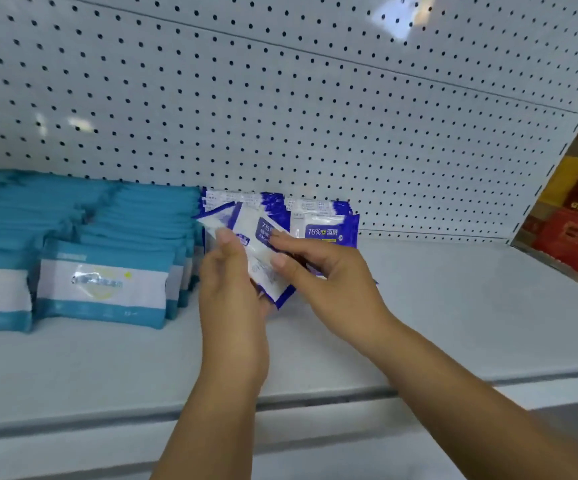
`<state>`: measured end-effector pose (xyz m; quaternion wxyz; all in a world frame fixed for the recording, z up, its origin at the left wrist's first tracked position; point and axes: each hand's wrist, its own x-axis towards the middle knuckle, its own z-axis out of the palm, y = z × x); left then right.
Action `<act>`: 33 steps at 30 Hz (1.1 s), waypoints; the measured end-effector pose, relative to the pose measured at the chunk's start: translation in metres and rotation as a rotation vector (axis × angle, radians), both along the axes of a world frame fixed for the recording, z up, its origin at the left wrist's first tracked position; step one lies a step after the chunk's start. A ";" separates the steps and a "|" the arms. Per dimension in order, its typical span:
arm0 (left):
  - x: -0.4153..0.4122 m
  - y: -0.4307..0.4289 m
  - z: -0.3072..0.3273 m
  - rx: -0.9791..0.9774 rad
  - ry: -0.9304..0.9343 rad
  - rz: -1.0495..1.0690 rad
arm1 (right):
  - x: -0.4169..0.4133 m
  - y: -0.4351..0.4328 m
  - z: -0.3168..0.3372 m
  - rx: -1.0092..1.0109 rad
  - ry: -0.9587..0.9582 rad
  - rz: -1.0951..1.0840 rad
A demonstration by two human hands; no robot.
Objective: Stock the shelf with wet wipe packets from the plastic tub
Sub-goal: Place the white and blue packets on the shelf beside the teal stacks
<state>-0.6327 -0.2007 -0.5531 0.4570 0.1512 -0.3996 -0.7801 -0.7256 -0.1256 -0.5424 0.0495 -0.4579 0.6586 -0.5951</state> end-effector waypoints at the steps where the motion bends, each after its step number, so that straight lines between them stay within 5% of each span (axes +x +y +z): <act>1: 0.001 -0.002 0.001 0.017 0.018 -0.010 | 0.000 -0.001 -0.002 0.015 0.016 0.019; 7: -0.001 -0.010 -0.008 0.064 -0.094 0.148 | -0.013 -0.003 0.024 -0.106 -0.158 0.030; 14: 0.004 -0.010 -0.009 0.032 -0.058 0.177 | -0.037 -0.018 0.009 -0.036 -0.150 -0.106; 20: 0.007 -0.005 -0.008 -0.115 -0.079 0.257 | -0.029 -0.012 -0.007 0.093 0.007 0.040; 27: 0.023 -0.003 0.006 -0.193 -0.108 0.688 | -0.040 -0.021 0.005 -0.127 -0.103 -0.134; 33: 0.044 -0.013 0.009 -0.148 -0.070 0.814 | -0.047 -0.052 0.025 0.216 0.218 -0.185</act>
